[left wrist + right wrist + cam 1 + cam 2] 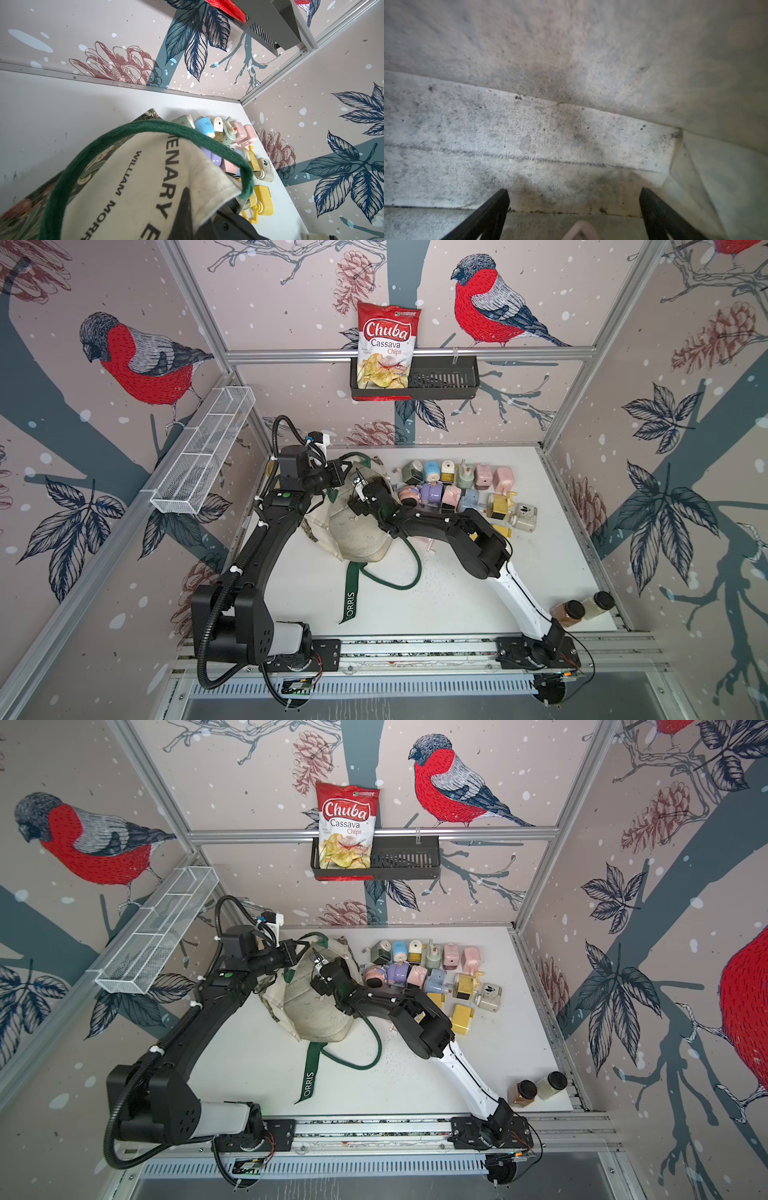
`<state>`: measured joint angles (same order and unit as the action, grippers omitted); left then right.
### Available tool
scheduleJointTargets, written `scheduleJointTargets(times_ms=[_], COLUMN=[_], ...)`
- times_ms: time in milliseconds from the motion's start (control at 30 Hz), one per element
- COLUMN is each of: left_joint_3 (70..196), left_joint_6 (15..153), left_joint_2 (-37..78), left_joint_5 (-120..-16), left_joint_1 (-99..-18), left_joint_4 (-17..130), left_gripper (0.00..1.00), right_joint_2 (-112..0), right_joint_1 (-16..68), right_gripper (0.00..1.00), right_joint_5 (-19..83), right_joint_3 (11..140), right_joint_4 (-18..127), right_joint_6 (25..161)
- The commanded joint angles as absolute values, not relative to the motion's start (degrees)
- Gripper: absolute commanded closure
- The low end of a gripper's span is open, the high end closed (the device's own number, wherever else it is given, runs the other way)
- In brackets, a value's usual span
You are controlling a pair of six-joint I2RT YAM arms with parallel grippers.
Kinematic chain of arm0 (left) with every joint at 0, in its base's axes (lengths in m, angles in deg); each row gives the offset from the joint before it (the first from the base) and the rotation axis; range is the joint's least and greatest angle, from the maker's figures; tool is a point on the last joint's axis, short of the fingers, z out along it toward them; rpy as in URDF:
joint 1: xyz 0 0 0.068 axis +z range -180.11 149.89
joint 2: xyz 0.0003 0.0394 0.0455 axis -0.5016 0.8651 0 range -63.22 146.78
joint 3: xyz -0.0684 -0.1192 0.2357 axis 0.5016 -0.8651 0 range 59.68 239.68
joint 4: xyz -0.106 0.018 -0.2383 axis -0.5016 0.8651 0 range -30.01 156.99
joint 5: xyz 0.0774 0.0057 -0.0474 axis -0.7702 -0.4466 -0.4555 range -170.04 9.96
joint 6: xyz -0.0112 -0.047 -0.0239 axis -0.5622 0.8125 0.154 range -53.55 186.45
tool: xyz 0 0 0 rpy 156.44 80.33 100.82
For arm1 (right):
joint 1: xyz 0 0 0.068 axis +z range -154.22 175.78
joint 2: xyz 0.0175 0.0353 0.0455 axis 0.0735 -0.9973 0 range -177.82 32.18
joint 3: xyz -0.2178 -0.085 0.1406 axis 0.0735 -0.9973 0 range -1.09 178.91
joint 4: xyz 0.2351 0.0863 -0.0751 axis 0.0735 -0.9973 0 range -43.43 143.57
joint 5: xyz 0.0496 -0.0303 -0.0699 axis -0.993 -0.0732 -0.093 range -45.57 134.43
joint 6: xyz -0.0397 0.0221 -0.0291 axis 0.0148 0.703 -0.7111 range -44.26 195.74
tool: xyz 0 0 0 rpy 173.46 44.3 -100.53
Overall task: Take out the pencil sharpeners from the tote bags
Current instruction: Adjust the pencil sharpener in the canvas bag.
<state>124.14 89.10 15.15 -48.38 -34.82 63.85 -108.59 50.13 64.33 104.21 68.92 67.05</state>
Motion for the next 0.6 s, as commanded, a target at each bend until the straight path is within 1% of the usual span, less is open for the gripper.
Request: scheduleJointTargets(times_ms=[0,133,200,267,367,567], left_joint_3=[124.8,124.8,124.8,124.9,124.8,124.9], left_joint_6=[89.2,89.3,89.3,89.4,89.2,89.2], left_joint_2=[15.0,15.0,15.0,15.1,15.2,15.2], left_joint_5=[-47.2,-47.1,-47.2,-47.1,-47.3,-47.1], left_joint_1=[-34.9,-34.9,-34.9,-34.9,-34.9,-34.9], left_joint_4=[60.2,60.2,60.2,60.3,60.3,60.4], left_gripper=[1.00,1.00,1.00,1.00,1.00,1.00], right_joint_2=[-109.1,-108.7,-108.5,-108.6,-109.7,-112.2], right_joint_1=[50.5,50.9,51.0,51.3,52.0,52.6], right_gripper=[0.00,0.00,0.01,0.01,0.00,0.01], right_joint_5=[62.8,64.9,64.5,62.9,62.0,59.6], right_joint_3=[107.8,110.7,111.3,110.9,111.9,116.7], right_joint_4=[55.5,45.6,41.4,39.6,37.5,32.2], right_joint_6=[75.5,88.3,95.7,100.2,102.9,101.3])
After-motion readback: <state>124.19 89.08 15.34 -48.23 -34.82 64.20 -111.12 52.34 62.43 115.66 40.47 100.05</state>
